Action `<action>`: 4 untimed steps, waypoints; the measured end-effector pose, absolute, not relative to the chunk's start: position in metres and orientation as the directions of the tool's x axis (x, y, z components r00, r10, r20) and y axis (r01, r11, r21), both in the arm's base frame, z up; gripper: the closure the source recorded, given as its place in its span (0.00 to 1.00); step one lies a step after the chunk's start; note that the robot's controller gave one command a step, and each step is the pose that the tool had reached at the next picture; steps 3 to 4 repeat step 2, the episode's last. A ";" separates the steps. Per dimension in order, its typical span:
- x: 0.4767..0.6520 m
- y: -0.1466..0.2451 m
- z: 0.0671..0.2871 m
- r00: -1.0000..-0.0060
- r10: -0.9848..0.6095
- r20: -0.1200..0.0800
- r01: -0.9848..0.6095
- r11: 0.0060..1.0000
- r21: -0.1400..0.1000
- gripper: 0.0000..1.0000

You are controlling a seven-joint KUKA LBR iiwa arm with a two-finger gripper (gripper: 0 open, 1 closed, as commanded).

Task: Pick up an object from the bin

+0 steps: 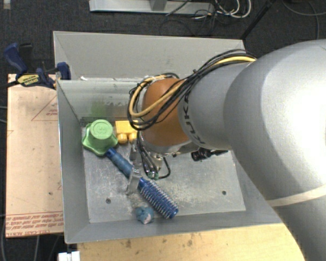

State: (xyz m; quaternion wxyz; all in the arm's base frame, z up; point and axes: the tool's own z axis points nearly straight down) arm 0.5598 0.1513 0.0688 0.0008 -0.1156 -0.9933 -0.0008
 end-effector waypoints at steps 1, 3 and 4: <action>0.560 0.152 0.069 -0.973 0.230 0.001 0.230 0.973 0.002 1.00; 0.562 0.152 0.193 -0.974 0.228 -0.007 0.228 0.974 0.005 1.00; 0.562 0.152 0.193 -0.974 0.228 -0.007 0.228 0.974 0.005 1.00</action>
Offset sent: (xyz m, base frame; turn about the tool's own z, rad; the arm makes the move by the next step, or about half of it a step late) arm 0.0000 0.0000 0.0000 0.0000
